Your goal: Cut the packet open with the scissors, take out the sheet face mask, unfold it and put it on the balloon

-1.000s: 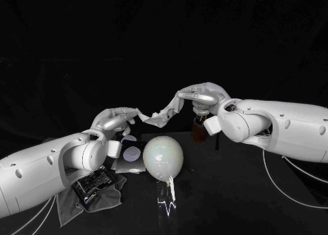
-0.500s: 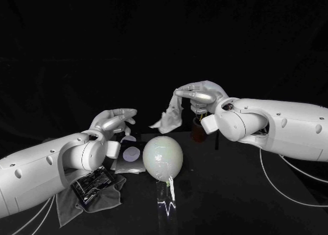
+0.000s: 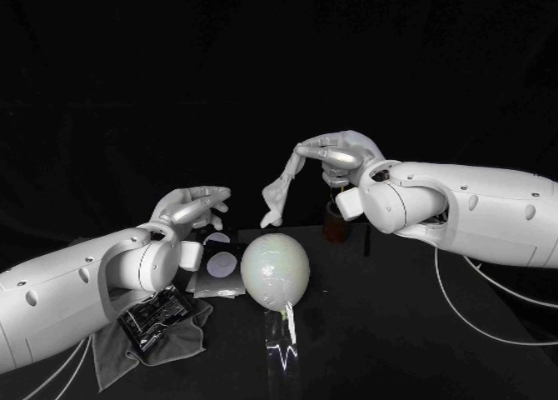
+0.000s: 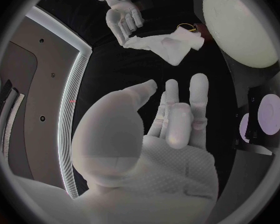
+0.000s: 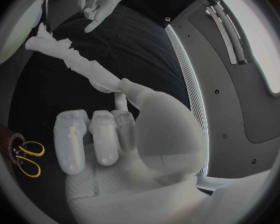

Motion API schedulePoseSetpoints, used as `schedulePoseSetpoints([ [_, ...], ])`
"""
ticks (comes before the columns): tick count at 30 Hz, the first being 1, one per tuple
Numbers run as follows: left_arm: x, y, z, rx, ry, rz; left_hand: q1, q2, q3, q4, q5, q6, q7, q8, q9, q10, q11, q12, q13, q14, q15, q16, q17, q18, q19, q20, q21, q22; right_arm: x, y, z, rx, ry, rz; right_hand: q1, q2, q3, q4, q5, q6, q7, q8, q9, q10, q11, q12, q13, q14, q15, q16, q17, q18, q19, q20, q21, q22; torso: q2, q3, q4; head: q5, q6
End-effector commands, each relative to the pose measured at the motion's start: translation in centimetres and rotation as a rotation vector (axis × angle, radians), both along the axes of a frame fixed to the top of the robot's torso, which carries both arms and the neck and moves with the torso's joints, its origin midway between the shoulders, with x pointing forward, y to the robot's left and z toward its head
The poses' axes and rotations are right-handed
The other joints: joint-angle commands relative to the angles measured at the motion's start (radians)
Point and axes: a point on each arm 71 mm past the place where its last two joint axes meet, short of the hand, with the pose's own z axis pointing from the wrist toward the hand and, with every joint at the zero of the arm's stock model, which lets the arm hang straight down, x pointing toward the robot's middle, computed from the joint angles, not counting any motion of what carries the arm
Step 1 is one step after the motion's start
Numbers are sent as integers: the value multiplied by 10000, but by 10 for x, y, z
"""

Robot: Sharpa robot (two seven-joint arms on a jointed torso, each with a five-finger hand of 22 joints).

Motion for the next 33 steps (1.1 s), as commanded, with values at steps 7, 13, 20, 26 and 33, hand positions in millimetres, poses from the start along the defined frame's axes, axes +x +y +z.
schedulePoseSetpoints([
  [7,-7,-22,15,-293,-1762,-1080,711,437,196,-572,40,940,-96,362,-132,-445,-14,-1087,-1060,-3323,34,-2890,-4693,77,-1174,33,-977,-473,4,-3,2,-593,-162,-1126,-89,27,120,57,24,-232,60,-10,596,1064,23,34,2627,1061,-46,42,2635,-64,1070,-19,55,2628,1,1,-15,20,109],
  [13,-8,-32,21,-461,-2342,-1430,699,745,-44,-708,23,1080,-37,400,-326,-508,131,-1859,-1795,-4202,212,-3929,-5418,28,-2006,192,-1472,-659,8,7,2,-1843,-512,-399,-95,135,227,73,25,-321,102,-62,579,1064,59,34,2627,1061,-17,42,2635,-47,1032,1,-4,2606,1,11,-4,38,143],
  [20,2,-28,21,-557,-2329,-1555,502,714,-86,-695,31,809,188,269,-586,-873,463,-2817,-2601,-5503,636,-5034,-6177,-143,-3060,552,-2495,-1153,12,14,1,-4136,-1227,1334,-81,132,247,46,24,-299,101,-45,589,1064,63,34,2627,1061,-9,42,2635,-64,1070,9,55,2628,5,4,-8,19,117],
  [26,9,-19,20,-559,-2343,-1681,508,668,55,-758,22,705,243,233,-732,-822,589,-3377,-3129,-6284,879,-5873,-6785,-230,-3591,845,-3454,-1694,10,23,-2,-6376,-1817,2933,-53,96,264,-12,25,-272,97,-22,604,1064,63,34,2627,1061,-4,42,2635,-64,1070,17,55,2628,-4,14,-8,74,64],
  [33,16,-6,21,-408,-2572,-1712,537,481,481,-985,20,564,312,201,-971,-473,727,-4204,-3955,-6877,1221,-7703,-8049,-272,-4315,1529,-5672,-3033,9,44,8,-10649,-4164,3527,-66,25,245,-31,23,-204,89,24,628,1064,60,34,2627,1061,3,42,2635,-64,1070,29,55,2628,-9,1,-25,215,78],
])
